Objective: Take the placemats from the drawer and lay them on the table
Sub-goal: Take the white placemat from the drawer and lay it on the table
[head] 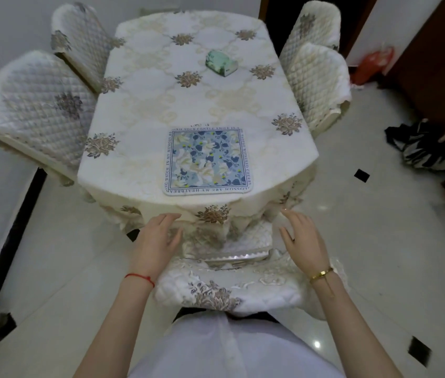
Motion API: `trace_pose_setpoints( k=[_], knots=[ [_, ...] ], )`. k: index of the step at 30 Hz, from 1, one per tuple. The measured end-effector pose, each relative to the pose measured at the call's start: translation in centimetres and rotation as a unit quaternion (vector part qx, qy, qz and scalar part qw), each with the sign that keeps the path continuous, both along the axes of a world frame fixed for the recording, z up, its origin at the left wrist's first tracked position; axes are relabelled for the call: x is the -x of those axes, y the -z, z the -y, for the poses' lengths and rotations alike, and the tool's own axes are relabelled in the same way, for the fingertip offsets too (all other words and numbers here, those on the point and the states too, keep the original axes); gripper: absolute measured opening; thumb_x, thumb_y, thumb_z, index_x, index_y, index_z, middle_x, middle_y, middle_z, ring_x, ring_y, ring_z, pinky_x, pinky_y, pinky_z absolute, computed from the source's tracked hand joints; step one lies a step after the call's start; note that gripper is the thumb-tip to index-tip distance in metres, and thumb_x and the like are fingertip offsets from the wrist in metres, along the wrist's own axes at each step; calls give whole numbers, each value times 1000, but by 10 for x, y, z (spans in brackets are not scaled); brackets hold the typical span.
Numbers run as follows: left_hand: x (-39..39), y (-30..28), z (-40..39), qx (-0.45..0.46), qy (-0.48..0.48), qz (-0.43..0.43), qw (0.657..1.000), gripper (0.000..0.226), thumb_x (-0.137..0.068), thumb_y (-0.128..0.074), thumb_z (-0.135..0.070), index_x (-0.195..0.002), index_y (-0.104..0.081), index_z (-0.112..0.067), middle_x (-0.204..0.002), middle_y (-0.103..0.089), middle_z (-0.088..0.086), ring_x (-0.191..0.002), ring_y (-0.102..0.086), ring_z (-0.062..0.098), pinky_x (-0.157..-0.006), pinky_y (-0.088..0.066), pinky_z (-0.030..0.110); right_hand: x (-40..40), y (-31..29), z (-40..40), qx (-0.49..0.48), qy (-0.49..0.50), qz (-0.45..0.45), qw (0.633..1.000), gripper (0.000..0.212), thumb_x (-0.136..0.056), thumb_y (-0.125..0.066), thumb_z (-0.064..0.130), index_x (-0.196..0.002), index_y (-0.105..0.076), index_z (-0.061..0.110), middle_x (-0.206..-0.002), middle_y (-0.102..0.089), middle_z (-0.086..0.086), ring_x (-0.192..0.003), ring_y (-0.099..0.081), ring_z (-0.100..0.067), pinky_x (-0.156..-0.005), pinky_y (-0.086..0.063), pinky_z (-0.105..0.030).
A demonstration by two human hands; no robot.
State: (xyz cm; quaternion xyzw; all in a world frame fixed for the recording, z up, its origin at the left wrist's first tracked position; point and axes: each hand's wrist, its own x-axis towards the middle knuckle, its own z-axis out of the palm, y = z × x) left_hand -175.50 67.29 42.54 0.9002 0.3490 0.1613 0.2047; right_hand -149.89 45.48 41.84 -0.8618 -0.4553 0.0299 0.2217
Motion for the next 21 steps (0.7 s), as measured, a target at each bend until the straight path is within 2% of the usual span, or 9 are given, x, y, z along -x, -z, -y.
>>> trace_pose_setpoints(
  k=[4, 8, 11, 14, 18, 21],
  knots=[
    [8, -8, 13, 15, 37, 1, 999, 33, -88, -61, -23, -121, -60, -15, -115, -65, 5, -106, -59, 23, -88, -49, 38, 20, -10, 36, -16, 33, 12, 999, 32, -91, -57, 13, -123, -57, 6, -117, -62, -10, -108, -53, -29, -97, -32, -25],
    [18, -13, 24, 11, 99, 0, 995, 32, -88, -61, -23, -119, -61, -15, -112, -66, 6, -103, -61, 26, -87, -51, 39, 61, -10, 71, -18, 104, 5, 994, 34, -91, -58, 15, -125, -55, 8, -122, -60, -8, -115, -50, -25, -103, -30, -25],
    [29, -18, 37, 2, 147, -10, 989, 28, -90, -59, -26, -116, -62, -15, -104, -66, 5, -95, -61, 25, -79, -51, 35, 107, -14, 98, -17, 162, -4, 987, 35, -93, -54, 16, -128, -53, 10, -127, -57, -6, -120, -46, -21, -107, -32, -32],
    [39, -19, 51, 0, 197, -35, 980, 26, -91, -54, -32, -112, -61, -17, -99, -65, 4, -86, -61, 26, -70, -49, 34, 157, -18, 128, -23, 216, -2, 976, 35, -93, -55, 16, -127, -54, 9, -125, -58, -8, -118, -46, -22, -105, -37, -35],
    [44, -24, 79, -2, 288, -36, 957, 36, -90, -46, -40, -104, -62, -11, -92, -64, 9, -85, -59, 29, -71, -49, 39, 217, -21, 173, -25, 299, -16, 954, 35, -94, -54, 17, -128, -53, 9, -124, -59, -9, -117, -48, -25, -102, -41, -37],
    [46, -29, 110, 6, 336, -15, 942, 27, -90, -60, -26, -111, -63, -10, -94, -67, 9, -88, -61, 27, -72, -46, 33, 253, -23, 211, -25, 350, -18, 936, 34, -95, -54, 18, -127, -54, 8, -125, -58, -8, -117, -49, -24, -102, -39, -33]
  ],
)
